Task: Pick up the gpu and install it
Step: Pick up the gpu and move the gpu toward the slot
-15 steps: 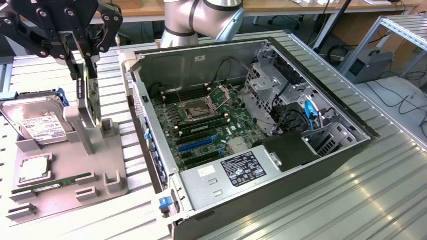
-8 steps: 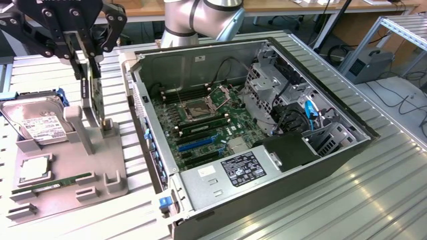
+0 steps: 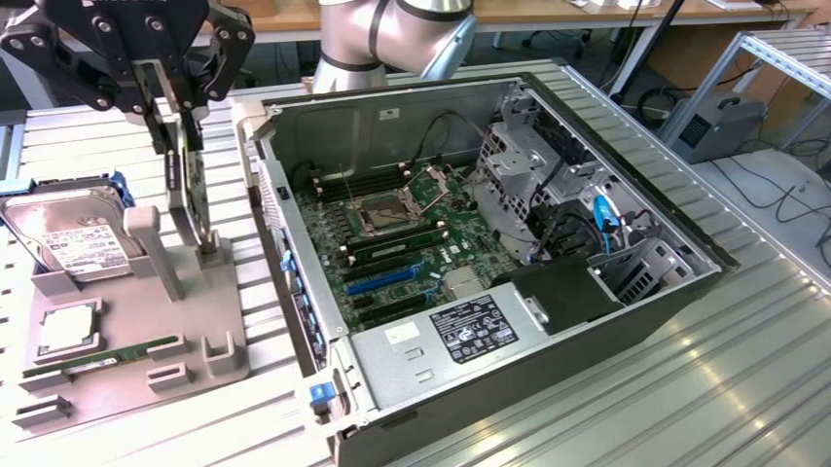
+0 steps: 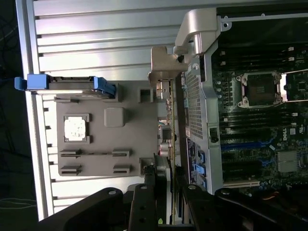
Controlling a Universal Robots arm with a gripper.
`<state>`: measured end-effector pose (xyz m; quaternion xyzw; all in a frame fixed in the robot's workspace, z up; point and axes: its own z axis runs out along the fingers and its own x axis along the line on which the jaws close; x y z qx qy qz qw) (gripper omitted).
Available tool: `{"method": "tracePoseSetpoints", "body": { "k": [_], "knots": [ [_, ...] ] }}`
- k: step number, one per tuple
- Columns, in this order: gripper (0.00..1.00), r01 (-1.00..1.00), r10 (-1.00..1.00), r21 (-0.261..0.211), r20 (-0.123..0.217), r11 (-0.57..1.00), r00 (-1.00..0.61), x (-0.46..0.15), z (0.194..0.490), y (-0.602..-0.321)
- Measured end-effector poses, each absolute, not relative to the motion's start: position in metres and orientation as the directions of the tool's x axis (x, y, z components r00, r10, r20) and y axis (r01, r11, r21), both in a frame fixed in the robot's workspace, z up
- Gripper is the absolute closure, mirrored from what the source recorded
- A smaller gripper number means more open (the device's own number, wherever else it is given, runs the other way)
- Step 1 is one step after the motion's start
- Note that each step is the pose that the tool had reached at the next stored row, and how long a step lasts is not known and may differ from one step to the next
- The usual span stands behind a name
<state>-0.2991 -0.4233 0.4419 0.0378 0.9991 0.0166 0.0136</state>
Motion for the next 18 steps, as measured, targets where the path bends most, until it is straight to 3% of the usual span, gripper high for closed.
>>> {"method": "tracePoseSetpoints", "body": {
  "k": [18],
  "knots": [
    [0.73,0.075,0.076,0.034,-0.026,0.997,-0.997,-0.286,0.442,-0.423]
  ]
}}
